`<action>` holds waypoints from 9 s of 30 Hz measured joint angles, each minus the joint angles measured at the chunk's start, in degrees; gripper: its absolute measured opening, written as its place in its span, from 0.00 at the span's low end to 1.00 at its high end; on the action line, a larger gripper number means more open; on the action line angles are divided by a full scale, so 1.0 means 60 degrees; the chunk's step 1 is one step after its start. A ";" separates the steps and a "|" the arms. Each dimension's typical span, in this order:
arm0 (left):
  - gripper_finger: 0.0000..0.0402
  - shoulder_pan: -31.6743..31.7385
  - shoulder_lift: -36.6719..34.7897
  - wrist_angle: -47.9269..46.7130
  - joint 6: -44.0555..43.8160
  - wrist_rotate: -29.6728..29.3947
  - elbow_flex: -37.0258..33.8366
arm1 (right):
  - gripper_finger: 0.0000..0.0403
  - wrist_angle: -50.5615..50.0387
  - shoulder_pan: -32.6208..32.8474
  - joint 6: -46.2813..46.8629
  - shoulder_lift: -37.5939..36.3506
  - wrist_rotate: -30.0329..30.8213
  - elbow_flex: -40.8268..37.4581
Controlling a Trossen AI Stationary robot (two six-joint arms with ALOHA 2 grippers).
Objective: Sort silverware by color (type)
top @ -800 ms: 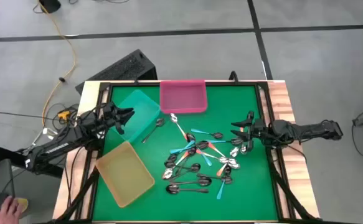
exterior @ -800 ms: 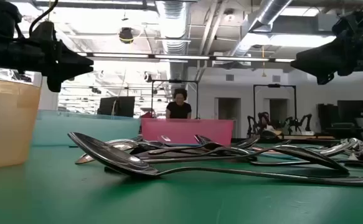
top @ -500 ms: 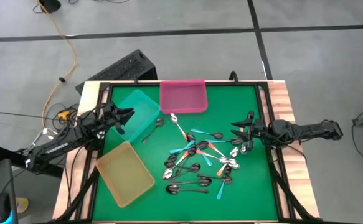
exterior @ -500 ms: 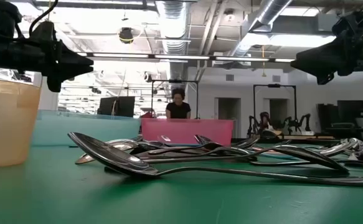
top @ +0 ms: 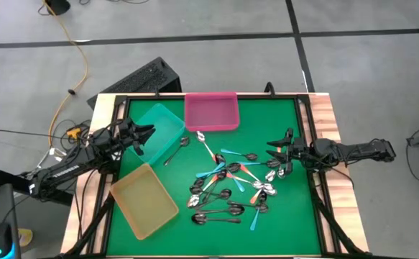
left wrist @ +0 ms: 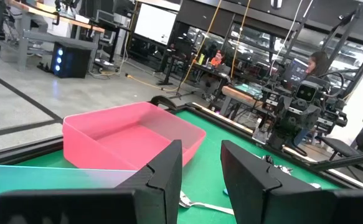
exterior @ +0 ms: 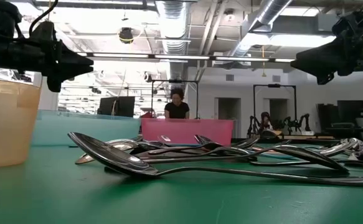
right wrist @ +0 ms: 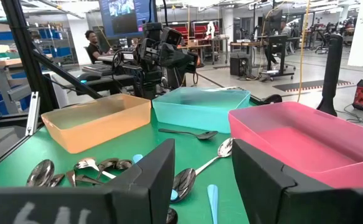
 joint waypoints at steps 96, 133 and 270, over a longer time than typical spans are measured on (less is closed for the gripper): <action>0.40 -0.0004 0.2579 -0.5581 -0.0011 0.0511 0.6261 | 0.65 -0.6917 -0.2131 -0.0561 1.4976 -0.1519 0.9945; 0.39 -0.0003 0.2579 -0.5986 0.0166 0.0262 0.6258 | 0.02 -0.6303 -0.2527 0.0211 1.6885 -0.2193 0.9961; 0.39 -0.0004 0.2557 -0.4630 -0.0174 -0.0001 0.6265 | 0.38 -0.5414 -0.0990 0.2605 1.5187 -0.1780 0.9838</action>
